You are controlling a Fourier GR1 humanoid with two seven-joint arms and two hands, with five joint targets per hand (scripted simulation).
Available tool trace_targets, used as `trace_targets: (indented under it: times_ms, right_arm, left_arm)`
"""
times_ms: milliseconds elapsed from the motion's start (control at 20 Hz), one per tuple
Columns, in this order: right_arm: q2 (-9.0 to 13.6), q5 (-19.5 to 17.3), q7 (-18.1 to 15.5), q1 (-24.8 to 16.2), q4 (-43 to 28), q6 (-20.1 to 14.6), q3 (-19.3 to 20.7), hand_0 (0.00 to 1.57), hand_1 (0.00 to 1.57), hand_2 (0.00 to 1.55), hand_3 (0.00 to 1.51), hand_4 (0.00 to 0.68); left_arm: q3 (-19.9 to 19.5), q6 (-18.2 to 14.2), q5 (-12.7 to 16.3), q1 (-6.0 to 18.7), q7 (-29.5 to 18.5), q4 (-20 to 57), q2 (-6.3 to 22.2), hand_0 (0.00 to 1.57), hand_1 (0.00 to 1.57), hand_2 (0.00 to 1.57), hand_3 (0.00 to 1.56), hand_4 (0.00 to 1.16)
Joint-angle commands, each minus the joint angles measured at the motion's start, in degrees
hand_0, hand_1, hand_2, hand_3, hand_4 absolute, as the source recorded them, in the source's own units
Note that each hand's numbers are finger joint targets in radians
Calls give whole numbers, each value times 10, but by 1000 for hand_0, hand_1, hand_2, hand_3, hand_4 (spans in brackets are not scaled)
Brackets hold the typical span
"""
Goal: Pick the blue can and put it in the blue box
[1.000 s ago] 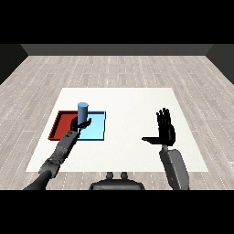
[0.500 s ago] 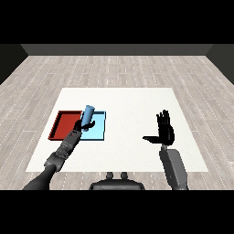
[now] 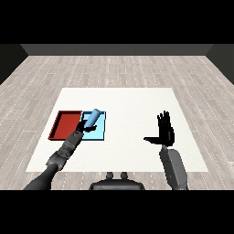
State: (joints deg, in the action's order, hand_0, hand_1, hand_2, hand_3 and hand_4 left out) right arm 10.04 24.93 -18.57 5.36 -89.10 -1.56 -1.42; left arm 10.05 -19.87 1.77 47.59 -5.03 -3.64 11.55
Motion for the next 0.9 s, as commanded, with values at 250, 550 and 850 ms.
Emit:
trace_targets:
  times_ms: [250,550,850]
  right_arm:
    - [-24,-5,11,33,11,-13,-7,0,0,0,0,0]
    - [-6,18,23,25,-17,3,12,0,0,0,0,0]
    - [16,15,48,17,-29,4,15,0,0,0,0,0]
  left_arm:
    - [-28,-86,13,-21,-11,8,7,0,0,0,0,0]
    - [-93,-191,69,-34,-198,-128,-7,0,0,0,0,0]
    - [-89,-57,88,-92,-342,-287,-7,0,0,0,0,0]
